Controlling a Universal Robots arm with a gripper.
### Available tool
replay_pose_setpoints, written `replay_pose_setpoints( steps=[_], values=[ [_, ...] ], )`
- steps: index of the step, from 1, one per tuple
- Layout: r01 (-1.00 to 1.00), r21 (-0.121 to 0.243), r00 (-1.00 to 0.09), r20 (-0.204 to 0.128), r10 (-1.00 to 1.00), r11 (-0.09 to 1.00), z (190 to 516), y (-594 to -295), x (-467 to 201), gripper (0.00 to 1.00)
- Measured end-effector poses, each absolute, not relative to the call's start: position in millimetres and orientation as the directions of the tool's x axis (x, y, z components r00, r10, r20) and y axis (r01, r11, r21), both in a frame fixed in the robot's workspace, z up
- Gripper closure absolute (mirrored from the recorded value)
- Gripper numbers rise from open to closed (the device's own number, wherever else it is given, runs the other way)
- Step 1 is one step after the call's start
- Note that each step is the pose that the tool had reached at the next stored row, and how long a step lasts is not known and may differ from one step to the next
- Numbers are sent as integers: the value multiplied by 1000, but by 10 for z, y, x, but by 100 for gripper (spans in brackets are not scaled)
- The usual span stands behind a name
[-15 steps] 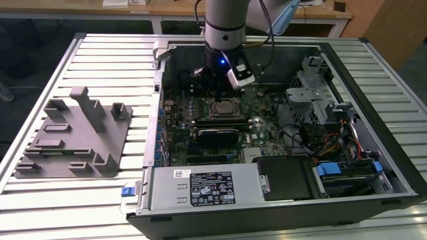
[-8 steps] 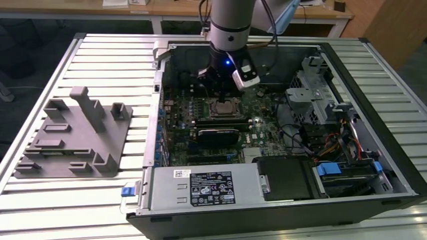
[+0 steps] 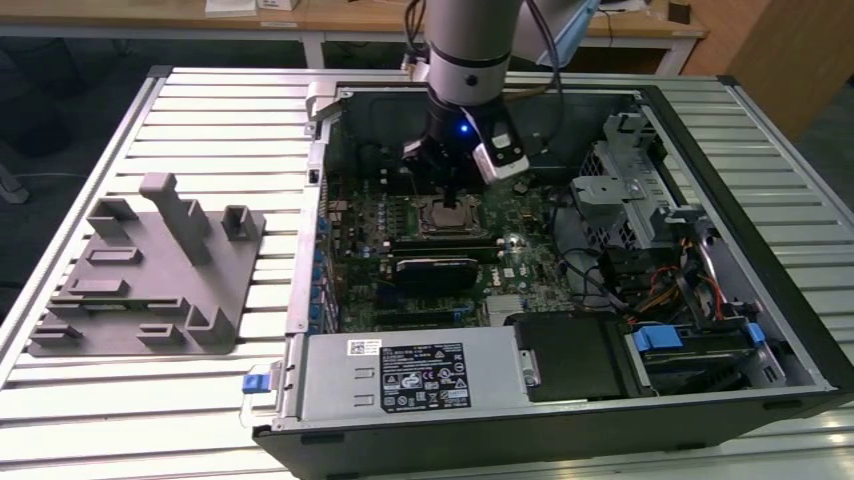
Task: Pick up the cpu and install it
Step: 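Close the cpu cover, then install the first cpu locking lever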
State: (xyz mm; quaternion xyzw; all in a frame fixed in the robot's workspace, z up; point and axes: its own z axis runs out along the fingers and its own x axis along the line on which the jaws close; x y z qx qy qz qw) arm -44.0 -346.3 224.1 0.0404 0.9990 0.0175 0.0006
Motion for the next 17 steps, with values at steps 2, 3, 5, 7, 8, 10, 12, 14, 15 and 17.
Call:
replay_pose_setpoints(
  steps=[2,3,5,7,8,10,12,14,15,17],
  values=[
    [81,35,-997,0,81,996,2241,-3474,-433,89],
    [81,35,-997,0,81,996,2241,-3479,-430,89],
    [81,35,-997,0,81,996,2241,-3487,-427,89],
    [81,35,-997,0,81,996,2241,-3495,-427,89],
    [81,35,-997,0,81,996,2240,-3495,-427,89],
    [81,35,-997,0,81,996,2240,-3518,-426,89],
    [81,35,-997,0,81,996,2240,-3519,-426,89],
    [81,35,-997,0,81,996,2240,-3521,-426,89],
    [81,35,-997,0,81,996,2241,-3521,-426,89],
    [81,35,-997,0,81,996,2240,-3523,-426,89]
  ],
)
